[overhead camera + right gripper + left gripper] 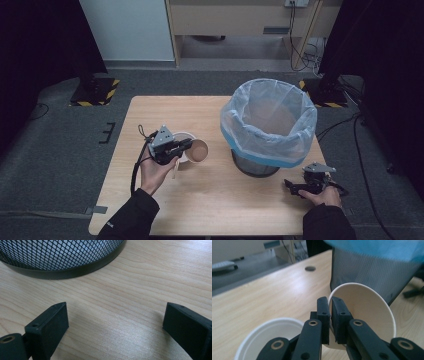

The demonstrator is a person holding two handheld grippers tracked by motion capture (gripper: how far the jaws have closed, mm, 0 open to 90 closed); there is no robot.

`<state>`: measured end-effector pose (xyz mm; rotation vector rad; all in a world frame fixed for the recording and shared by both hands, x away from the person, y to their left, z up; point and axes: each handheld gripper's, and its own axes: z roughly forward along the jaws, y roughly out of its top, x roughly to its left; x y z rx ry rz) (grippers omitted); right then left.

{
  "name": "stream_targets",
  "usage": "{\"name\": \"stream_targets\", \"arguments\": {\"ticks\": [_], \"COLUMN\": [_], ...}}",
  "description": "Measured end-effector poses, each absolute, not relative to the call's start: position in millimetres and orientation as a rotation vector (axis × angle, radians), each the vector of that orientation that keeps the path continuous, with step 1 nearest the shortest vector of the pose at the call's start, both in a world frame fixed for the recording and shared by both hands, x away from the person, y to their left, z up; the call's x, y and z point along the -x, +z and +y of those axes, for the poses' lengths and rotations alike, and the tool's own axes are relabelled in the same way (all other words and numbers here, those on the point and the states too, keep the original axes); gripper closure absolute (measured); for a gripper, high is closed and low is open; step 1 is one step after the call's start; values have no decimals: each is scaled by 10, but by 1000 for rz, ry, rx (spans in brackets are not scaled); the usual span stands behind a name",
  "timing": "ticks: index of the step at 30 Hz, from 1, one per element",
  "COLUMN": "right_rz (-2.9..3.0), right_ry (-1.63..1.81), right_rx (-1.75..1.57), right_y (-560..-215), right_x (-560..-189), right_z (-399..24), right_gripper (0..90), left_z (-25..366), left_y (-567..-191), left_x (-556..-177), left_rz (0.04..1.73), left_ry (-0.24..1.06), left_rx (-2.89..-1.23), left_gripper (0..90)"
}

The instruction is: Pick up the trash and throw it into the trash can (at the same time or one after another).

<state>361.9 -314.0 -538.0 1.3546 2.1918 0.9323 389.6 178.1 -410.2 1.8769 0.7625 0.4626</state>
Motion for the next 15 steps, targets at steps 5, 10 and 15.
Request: {"name": "stream_targets", "arguments": {"ticks": [5,10,15], "right_rz": [2195,2196,2196], "right_ry": [932,932,932], "right_rx": [-1353,-1353,-1352], "right_y": [-5378,-5378,-5379], "right_x": [-3617,-3617,-3617], "right_z": [-3140,-3140,-3140], "right_gripper": [65,64,64], "left_z": [1861,1940,2030], "left_y": [-3883,-3704,-3539], "left_x": [-3822,-3749,-3678], "left_rz": [737,716,696], "left_ry": [484,512,538], "left_rx": [-1793,-1724,-1658], "left_gripper": [849,849,849]}}
